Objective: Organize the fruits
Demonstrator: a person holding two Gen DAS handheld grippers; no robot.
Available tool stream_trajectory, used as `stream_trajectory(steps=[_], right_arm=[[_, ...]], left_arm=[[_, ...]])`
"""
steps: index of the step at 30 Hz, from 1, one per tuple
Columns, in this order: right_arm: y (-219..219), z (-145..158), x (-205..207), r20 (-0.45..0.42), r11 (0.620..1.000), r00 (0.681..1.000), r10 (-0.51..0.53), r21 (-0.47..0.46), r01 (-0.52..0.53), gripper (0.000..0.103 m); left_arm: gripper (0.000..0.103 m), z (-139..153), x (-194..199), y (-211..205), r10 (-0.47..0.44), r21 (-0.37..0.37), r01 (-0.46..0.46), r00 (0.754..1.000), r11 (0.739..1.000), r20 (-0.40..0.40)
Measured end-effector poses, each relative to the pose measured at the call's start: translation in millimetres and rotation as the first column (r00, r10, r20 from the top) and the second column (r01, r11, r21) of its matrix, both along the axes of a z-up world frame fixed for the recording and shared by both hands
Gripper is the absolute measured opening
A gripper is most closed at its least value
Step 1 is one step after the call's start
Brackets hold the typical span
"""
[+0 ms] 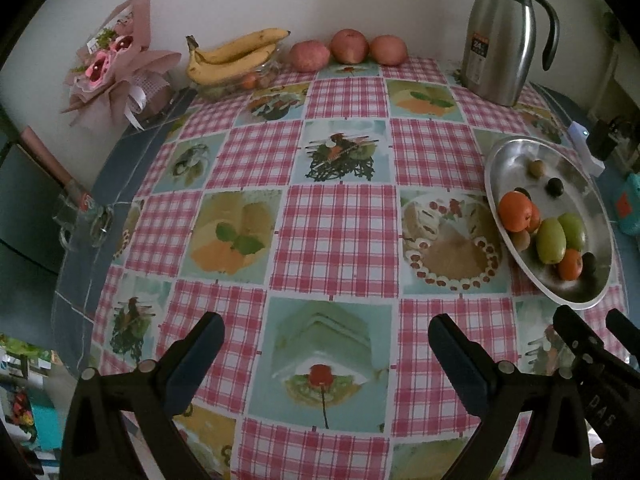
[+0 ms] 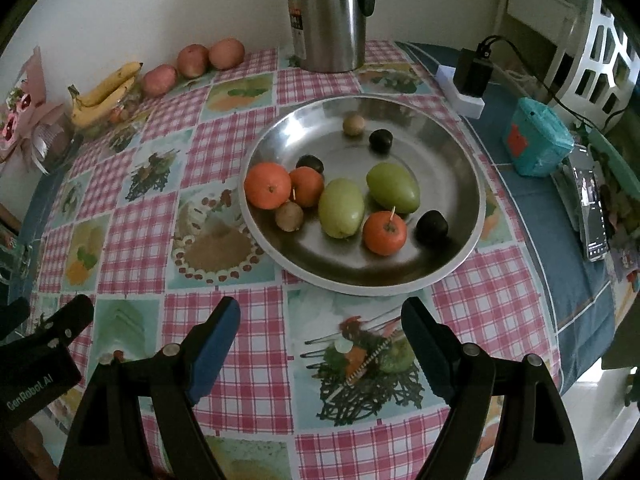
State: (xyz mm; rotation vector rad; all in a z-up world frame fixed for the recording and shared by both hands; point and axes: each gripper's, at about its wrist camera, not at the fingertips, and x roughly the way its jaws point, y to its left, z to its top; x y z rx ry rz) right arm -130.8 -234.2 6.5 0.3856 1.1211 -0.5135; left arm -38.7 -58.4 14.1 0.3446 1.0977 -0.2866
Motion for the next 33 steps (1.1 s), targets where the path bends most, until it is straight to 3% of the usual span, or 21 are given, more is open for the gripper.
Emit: stream_trajectory(steps=[33], right_arm=[[3.3,-4.2,4.3,-0.01,1.0,1.0,0.017,0.022,-0.017,0.083]], left_arm=[[0.103,-3.7,7.1,4.1,0.021,-0.01,-0.021,1.0,1.0,-0.019]])
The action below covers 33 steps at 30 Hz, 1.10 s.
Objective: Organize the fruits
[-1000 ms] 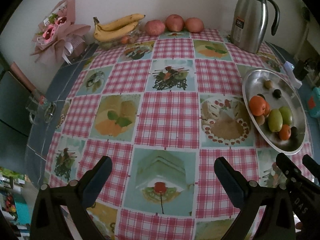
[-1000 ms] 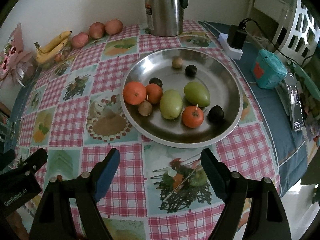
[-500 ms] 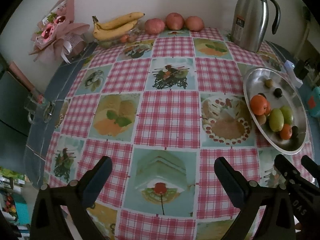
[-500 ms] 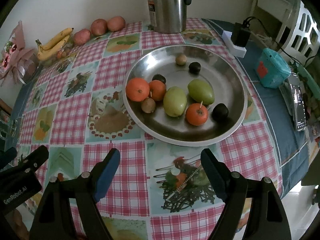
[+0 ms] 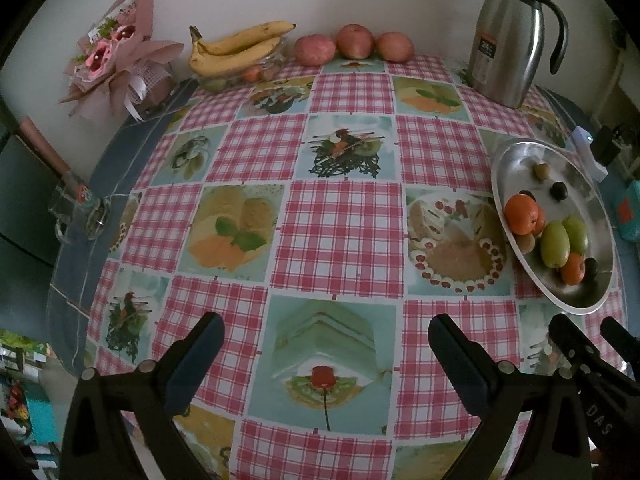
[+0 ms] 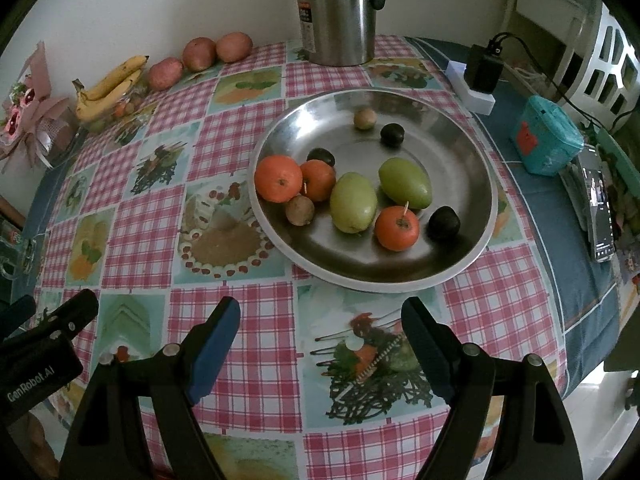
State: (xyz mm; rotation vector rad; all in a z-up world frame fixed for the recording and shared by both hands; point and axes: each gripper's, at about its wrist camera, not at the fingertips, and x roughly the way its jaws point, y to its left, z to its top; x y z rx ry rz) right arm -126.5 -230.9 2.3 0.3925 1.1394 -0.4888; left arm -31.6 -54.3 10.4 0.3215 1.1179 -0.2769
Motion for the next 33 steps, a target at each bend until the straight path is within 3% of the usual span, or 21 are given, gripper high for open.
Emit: stream_trajectory(steps=[33], right_arm=[[-3.1,-6.8,0.7,-0.018,1.0,1.0,-0.007,0.014,0.008,0.083]], left_arm=[[0.103,0.4,-0.9,-1.5,-0.003,-0.002,0.003,1.0,1.0,-0.002]])
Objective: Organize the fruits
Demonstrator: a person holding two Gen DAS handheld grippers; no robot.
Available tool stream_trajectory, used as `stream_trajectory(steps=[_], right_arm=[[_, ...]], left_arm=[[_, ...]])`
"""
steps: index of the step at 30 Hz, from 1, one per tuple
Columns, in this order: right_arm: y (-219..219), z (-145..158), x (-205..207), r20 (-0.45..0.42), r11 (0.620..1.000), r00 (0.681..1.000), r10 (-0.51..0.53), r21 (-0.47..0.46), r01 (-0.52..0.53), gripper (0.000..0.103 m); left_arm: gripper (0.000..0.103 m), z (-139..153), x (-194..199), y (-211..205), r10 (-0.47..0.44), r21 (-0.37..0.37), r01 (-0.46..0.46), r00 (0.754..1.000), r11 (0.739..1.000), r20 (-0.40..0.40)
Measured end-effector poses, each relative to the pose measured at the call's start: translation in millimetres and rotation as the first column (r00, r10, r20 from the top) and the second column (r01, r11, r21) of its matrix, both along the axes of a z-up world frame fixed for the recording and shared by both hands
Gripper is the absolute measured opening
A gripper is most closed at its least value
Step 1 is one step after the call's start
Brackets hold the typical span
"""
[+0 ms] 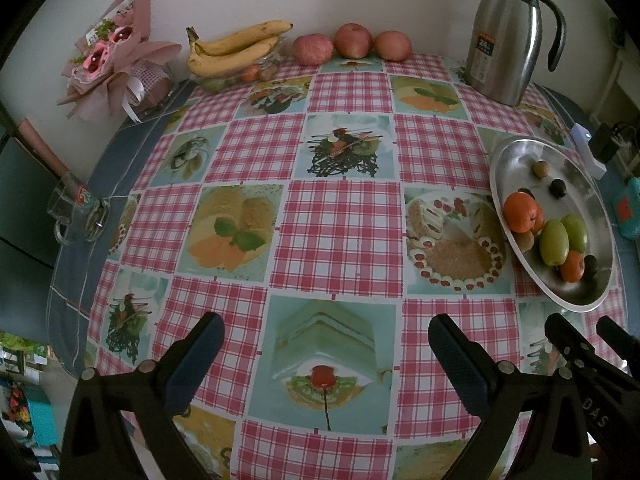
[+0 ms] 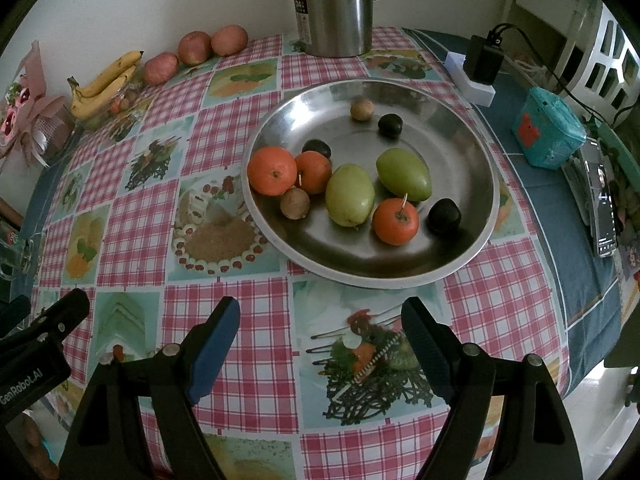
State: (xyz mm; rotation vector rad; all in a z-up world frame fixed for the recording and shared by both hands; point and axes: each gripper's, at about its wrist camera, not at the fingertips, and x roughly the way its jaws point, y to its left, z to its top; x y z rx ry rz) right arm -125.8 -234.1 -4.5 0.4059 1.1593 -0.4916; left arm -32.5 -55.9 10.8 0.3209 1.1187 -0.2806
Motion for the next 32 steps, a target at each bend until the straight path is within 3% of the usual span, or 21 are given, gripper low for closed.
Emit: stream_trajectory(steps=[21,32], right_arm=[[-0.2,-0.2,0.6,-0.001,1.0,1.0,0.001,0.001,-0.001,0.083],[0.4,-1.0,-0.5,-0.002,1.0,1.0,-0.001,0.003,0.001,0.083]], left_arm=[[0.103,0.0,0.1,0.2,-0.012,-0.02,0.011,1.0,1.0,-0.015],[0.103,8.8,-0.3,2.8,-0.015,-0.053,0.016,1.0,0.998,0.018]])
